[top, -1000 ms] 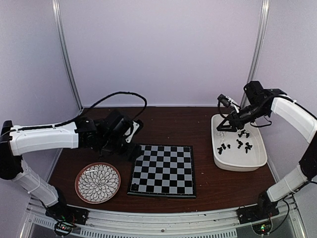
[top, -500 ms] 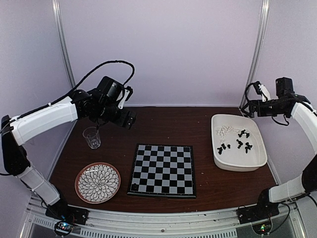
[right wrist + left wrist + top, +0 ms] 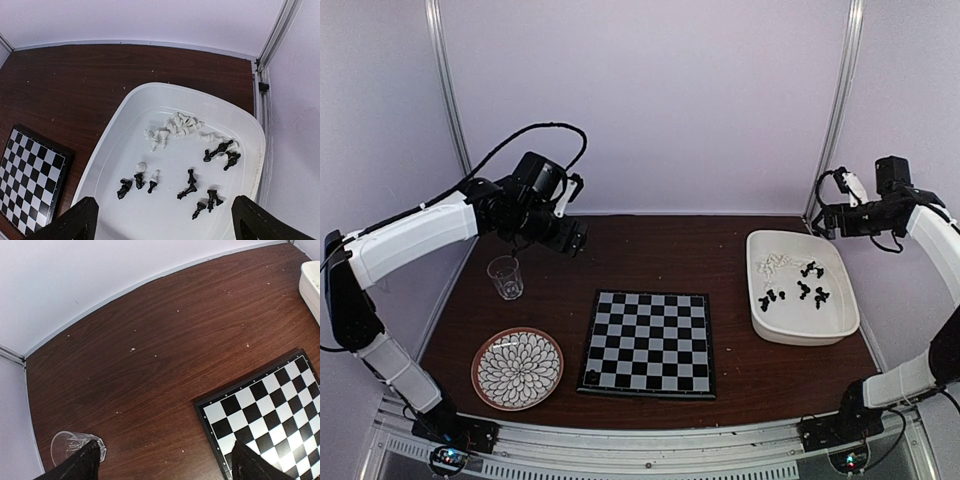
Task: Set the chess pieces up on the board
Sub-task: Adjust the rook in the storage box.
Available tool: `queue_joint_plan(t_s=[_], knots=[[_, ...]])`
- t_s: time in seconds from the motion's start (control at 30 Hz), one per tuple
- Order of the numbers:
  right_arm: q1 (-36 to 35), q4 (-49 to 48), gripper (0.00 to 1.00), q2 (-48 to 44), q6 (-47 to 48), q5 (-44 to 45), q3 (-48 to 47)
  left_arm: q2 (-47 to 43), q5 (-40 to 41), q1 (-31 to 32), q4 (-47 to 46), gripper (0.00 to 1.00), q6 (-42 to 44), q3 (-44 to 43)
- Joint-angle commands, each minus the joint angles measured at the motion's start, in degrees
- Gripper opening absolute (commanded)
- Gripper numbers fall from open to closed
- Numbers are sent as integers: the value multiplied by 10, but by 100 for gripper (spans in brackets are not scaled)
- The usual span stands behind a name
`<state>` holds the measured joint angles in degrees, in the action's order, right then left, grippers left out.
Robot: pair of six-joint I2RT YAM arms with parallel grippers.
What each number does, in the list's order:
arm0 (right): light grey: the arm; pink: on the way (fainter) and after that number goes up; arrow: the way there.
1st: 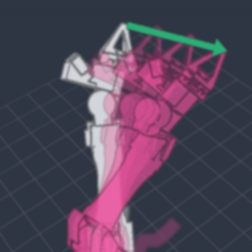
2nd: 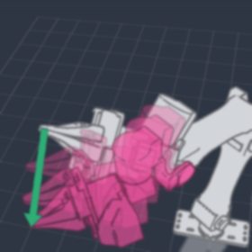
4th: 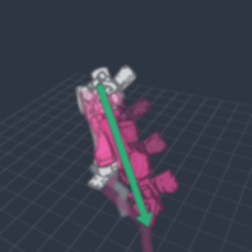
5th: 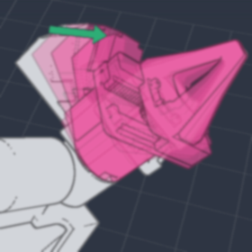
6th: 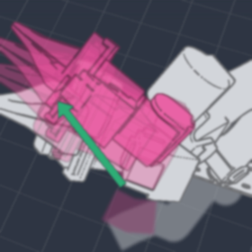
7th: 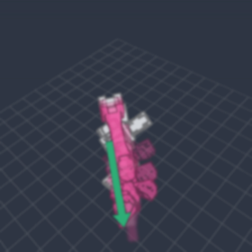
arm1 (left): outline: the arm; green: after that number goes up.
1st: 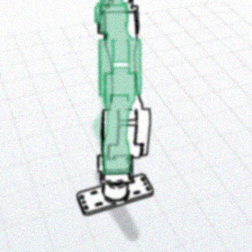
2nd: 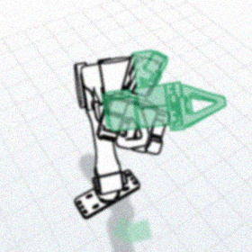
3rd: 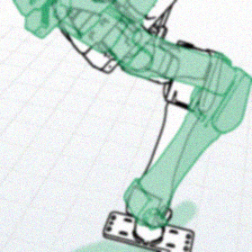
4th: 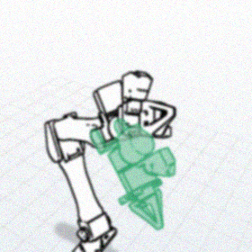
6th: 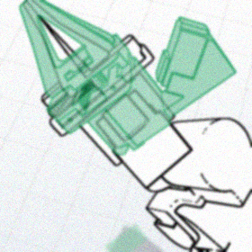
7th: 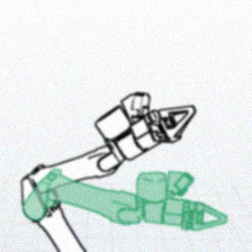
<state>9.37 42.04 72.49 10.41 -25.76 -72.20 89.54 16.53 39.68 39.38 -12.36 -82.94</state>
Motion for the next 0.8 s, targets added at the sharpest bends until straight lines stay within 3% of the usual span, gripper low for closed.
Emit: queue_joint_plan(t_s=[0.0,0.23,0.43,0.77], knots=[[2,91,94,53,82,-21,-38,-15,-92,-1,-51,88,-16,15],[2,121,72,127,116,32,-46,-36,-224,4,-116,74,-24,60],[1,153,50,207,146,46,-74,-26,-239,28,-119,70,-18,60],[-32,169,40,318,168,55,-103,-13,-229,50,-114,70,-21,57]])
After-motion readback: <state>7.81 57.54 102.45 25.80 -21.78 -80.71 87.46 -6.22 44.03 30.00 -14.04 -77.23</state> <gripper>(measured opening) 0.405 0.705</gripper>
